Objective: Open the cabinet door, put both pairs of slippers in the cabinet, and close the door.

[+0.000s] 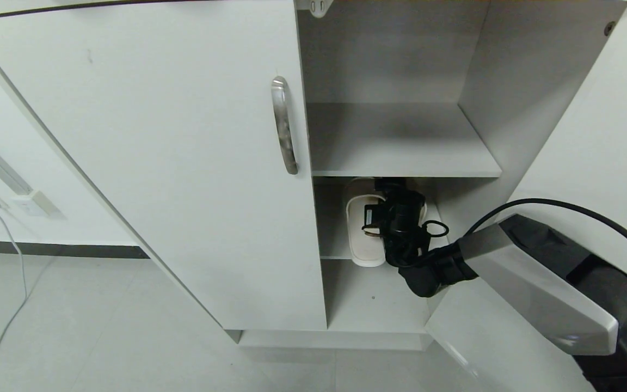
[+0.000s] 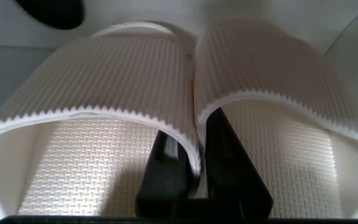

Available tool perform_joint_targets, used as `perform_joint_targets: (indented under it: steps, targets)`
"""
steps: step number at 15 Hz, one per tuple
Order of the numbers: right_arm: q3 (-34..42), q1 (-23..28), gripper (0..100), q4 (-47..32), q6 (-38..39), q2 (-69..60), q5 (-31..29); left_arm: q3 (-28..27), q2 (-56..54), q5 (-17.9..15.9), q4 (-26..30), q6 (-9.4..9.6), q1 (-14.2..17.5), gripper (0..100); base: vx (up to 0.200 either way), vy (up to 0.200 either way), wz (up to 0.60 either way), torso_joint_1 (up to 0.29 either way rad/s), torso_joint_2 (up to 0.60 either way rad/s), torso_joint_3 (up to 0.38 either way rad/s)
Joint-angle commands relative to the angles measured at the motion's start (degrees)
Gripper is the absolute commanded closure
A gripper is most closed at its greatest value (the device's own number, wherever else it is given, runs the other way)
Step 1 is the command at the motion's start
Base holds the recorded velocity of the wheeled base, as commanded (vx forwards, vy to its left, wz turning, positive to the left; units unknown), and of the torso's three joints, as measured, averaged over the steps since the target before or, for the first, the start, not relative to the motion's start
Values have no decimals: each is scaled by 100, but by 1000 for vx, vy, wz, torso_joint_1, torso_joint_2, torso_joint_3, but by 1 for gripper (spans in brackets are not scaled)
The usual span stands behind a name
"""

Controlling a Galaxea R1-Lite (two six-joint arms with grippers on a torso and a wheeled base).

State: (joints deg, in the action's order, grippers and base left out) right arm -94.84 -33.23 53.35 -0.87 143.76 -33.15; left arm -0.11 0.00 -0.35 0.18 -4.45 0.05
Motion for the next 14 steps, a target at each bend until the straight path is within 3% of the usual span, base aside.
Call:
perform_joint_targets:
  steps: [1,11,12,14]
  targets:
    - [-96,18,100,-35,-1,99,19,-7,9,0,-1,-3,4,100,0,0,0,0,0,0]
    - [-201,89,100,-96,34,301,54,2,0,0,-1,-3,4,100,0,0,0,0,0,0]
    - [-201,89,0,-96,34,301,54,-7,0,0,-1,-3,4,100,0,0,0,0,0,0]
    - [-184,89,0,-88,34,293,54,2,0,0,-1,-3,4,100,0,0,0,0,0,0]
